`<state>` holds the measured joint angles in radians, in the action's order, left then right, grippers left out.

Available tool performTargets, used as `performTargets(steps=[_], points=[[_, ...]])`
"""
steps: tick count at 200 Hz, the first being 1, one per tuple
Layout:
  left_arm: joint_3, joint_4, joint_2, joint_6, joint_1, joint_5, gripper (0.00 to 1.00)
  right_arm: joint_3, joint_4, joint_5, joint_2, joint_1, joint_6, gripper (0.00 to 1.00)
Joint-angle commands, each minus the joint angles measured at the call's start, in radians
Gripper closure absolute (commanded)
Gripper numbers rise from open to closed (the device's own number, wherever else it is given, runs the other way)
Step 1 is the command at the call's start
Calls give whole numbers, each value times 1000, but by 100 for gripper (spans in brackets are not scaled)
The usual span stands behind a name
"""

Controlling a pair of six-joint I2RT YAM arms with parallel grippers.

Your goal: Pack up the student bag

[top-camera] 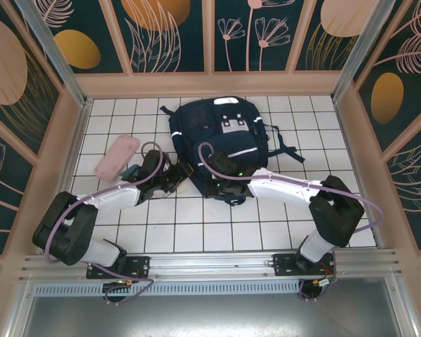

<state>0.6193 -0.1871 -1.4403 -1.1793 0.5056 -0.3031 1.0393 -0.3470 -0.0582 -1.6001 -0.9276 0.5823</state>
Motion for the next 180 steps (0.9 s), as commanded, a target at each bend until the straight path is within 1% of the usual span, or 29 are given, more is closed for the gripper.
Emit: performTargets(steps=[1, 29, 50, 75, 112, 144, 163, 180], points=[[-14, -138, -24, -90, 23, -50, 43, 35, 53, -39, -10, -6, -19, 100], [-23, -259, -81, -176, 39, -64, 43, 35, 43, -45, -10, -7, -22, 100], [-16, -281, -115, -205, 55, -48, 45, 33, 34, -42, -8, -7, -22, 100], [-24, -288, -142, -222, 60, -38, 47, 33, 21, -30, -7, -8, -22, 100], [-53, -287, -155, -253, 63, -12, 53, 29, 7, -7, -5, -10, -16, 100], [-64, -276, -157, -253, 64, 10, 58, 28, 0, 10, -6, -13, -12, 100], [-71, -277, -165, -253, 66, 15, 62, 31, -10, 20, -9, -17, -13, 100], [-81, -283, -173, -255, 65, 20, 71, 33, -32, 39, -12, -25, -17, 100]])
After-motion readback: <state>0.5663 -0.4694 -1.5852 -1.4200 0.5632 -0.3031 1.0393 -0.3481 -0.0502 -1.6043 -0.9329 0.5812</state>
